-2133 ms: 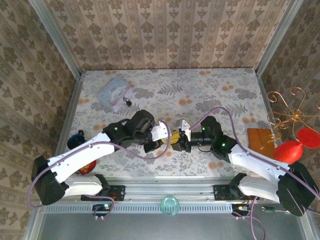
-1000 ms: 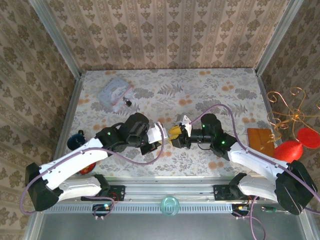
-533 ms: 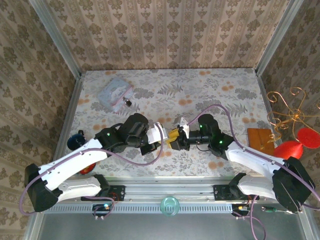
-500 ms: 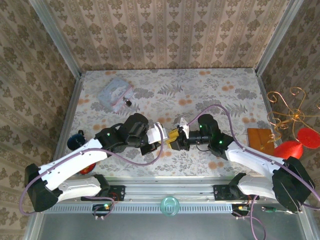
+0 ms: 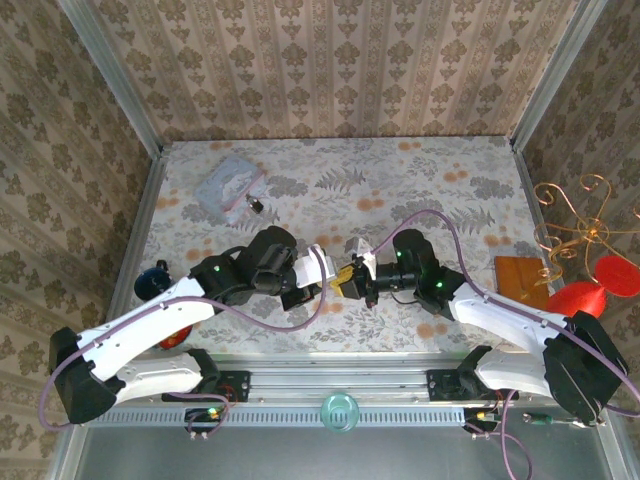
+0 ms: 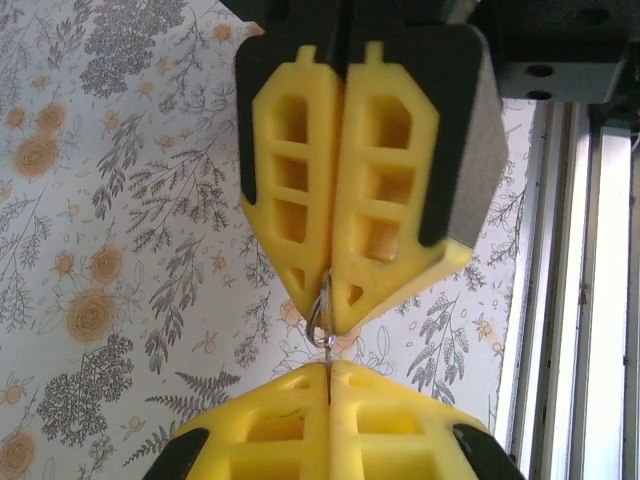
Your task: Unlock the padlock with the key
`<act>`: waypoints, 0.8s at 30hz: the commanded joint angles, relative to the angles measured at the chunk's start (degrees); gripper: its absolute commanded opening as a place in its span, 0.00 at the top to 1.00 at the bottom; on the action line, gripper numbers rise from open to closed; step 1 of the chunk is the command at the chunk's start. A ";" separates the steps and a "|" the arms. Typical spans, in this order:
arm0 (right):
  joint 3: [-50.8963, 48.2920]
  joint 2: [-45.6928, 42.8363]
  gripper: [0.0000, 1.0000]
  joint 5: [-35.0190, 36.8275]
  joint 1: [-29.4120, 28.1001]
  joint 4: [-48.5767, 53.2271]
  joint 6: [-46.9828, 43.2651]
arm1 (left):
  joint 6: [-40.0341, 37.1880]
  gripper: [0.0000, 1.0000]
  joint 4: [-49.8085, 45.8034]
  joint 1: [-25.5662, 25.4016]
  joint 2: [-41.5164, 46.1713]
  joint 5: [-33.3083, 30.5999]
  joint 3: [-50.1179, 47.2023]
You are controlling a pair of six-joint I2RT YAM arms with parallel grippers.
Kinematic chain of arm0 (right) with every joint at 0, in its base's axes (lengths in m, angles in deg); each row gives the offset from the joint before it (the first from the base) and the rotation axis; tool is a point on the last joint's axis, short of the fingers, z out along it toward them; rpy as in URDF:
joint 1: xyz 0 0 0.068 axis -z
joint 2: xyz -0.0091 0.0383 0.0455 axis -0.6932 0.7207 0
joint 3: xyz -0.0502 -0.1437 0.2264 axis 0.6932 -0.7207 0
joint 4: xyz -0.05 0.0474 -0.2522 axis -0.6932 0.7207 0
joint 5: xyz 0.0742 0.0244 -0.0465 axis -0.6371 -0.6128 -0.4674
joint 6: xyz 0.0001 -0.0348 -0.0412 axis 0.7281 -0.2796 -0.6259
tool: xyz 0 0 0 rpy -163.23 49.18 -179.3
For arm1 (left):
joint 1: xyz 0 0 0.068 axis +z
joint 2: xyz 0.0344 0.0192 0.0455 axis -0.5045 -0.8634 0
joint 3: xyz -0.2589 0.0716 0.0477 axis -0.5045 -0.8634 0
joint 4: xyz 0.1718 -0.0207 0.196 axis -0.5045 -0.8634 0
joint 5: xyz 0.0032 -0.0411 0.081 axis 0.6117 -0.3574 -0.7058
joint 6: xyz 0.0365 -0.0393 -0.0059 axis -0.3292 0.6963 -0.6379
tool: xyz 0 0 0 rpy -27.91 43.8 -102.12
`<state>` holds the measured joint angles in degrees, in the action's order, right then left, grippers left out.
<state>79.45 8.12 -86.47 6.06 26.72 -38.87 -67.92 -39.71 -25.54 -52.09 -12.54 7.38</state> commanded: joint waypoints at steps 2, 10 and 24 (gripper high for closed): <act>3.00 0.71 1.00 -0.47 -0.22 1.49 0.01 | -0.25 1.00 0.49 -0.44 0.93 2.20 0.13; 1.42 -0.75 1.00 0.71 0.28 -1.25 2.40 | 3.52 0.79 4.54 0.66 3.47 -1.69 -1.37; -2.61 -0.64 1.00 -1.27 3.46 -24.13 18.96 | 19.99 0.62 35.07 8.20 15.78 15.40 -16.81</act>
<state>76.79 7.77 -86.16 9.52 9.04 -24.01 -51.39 -11.45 -17.93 -37.25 -2.57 -8.95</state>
